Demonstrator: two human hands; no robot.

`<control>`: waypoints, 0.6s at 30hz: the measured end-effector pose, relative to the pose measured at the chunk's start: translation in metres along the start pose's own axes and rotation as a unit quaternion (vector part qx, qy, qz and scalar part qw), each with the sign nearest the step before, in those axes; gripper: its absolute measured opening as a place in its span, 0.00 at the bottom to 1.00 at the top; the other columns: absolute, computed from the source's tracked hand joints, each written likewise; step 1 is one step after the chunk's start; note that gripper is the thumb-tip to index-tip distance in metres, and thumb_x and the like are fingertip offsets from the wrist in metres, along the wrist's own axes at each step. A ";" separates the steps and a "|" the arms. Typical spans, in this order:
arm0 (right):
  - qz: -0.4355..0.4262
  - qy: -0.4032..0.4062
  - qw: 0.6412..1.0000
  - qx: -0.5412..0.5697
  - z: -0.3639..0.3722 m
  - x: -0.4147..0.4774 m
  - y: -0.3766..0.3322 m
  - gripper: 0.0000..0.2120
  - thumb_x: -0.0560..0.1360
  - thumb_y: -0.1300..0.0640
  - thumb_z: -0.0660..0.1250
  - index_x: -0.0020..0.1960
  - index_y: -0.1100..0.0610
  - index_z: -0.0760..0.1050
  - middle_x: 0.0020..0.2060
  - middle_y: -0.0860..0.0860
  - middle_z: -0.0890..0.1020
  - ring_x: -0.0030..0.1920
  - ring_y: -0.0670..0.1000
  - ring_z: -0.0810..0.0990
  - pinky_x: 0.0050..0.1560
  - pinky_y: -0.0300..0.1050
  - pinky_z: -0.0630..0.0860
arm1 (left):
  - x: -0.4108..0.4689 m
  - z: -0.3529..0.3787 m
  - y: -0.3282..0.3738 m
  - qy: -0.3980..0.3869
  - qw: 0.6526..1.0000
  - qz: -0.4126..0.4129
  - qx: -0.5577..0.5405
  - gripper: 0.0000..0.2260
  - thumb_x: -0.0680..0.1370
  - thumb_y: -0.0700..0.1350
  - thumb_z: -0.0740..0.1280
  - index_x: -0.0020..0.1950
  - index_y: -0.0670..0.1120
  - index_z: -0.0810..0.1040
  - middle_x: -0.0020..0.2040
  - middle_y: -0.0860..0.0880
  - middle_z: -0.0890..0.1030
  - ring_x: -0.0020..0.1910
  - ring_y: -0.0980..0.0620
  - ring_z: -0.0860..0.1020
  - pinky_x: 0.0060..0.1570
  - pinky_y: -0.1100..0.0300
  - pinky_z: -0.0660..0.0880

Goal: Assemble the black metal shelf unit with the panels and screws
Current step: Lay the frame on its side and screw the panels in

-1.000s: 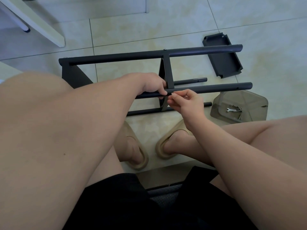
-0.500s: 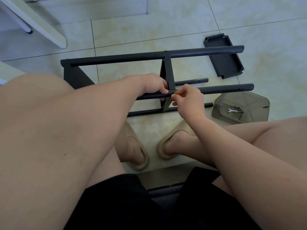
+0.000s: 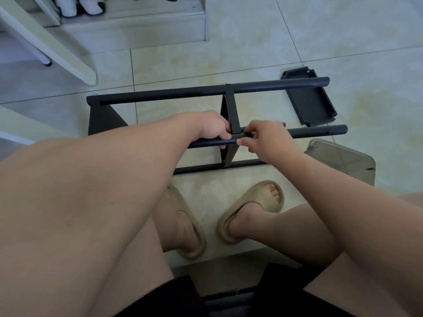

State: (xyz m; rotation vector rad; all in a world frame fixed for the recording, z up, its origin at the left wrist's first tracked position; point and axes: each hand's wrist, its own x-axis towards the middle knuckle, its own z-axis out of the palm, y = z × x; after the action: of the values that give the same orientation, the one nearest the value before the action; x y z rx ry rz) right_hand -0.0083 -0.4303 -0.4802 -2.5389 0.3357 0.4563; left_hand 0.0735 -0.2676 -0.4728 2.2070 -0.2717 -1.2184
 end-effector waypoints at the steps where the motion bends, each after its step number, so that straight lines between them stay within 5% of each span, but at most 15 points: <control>1: -0.007 0.008 1.000 -0.007 0.001 0.006 -0.002 0.14 0.76 0.44 0.72 0.57 0.52 0.79 0.41 0.51 0.84 0.45 0.54 0.83 0.50 0.52 0.80 | 0.002 -0.007 0.002 0.001 1.000 -0.002 0.012 0.12 0.80 0.43 0.66 0.62 0.47 0.81 0.46 0.48 0.87 0.59 0.49 0.80 0.67 0.51 0.71; 9: -0.057 0.079 0.994 -0.041 0.000 0.064 -0.030 0.15 0.79 0.44 0.69 0.57 0.55 0.78 0.44 0.54 0.83 0.46 0.59 0.79 0.44 0.49 0.76 | 0.024 -0.066 0.015 0.025 0.993 -0.008 0.117 0.13 0.83 0.44 0.62 0.65 0.42 0.79 0.57 0.44 0.84 0.64 0.45 0.77 0.68 0.49 0.69; 18: -0.085 0.062 0.994 -0.041 0.008 0.114 -0.070 0.15 0.78 0.43 0.69 0.57 0.52 0.78 0.46 0.53 0.83 0.49 0.57 0.80 0.45 0.50 0.77 | 0.035 -0.120 -0.011 0.030 0.997 -0.051 0.056 0.12 0.82 0.42 0.64 0.63 0.43 0.80 0.54 0.45 0.85 0.61 0.46 0.78 0.69 0.49 0.69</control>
State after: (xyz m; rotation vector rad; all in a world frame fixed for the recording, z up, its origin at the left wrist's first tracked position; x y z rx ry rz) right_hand 0.1166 -0.3844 -0.4987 -2.6540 0.1452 0.2534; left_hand 0.1909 -0.2260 -0.4556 2.3763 -0.2092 -1.2143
